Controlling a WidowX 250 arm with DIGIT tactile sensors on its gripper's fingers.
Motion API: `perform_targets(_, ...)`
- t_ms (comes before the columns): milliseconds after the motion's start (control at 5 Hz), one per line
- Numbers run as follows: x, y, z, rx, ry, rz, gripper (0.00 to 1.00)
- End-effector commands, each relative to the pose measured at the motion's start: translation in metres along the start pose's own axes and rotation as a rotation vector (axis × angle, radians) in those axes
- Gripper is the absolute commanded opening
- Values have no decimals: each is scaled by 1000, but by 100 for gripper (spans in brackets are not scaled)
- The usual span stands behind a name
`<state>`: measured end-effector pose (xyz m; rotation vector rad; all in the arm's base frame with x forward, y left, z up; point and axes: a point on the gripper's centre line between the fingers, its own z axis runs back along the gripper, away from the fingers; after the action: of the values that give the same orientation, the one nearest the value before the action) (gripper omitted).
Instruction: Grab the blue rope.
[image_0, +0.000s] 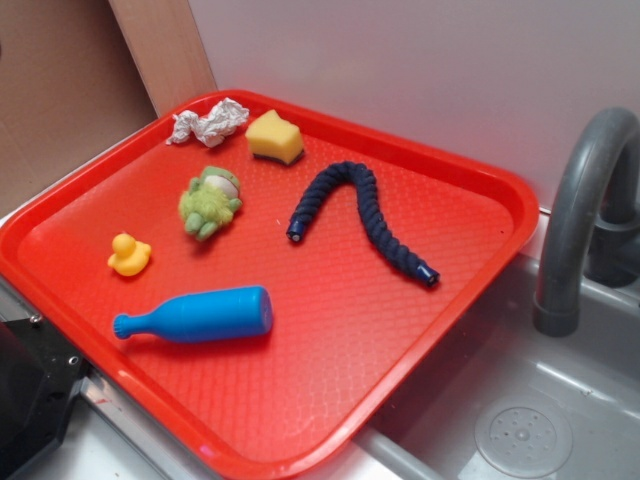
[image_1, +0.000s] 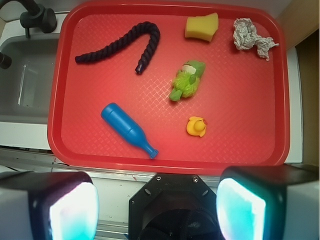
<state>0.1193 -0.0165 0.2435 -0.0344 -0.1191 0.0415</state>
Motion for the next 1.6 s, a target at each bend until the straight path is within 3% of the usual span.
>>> perform_targets(0, 0, 0, 0, 0, 0, 0, 100)
perform_targets(200, 19, -21, -6, -58, 114, 25, 100)
perform_targets(600, 56, -53, -35, -86, -14, 321, 100)
perform_targets(1000, 100, -62, -89, -68, -149, 597, 100)
perform_targets(1400, 142, -65, -132, -71, -187, 726, 100)
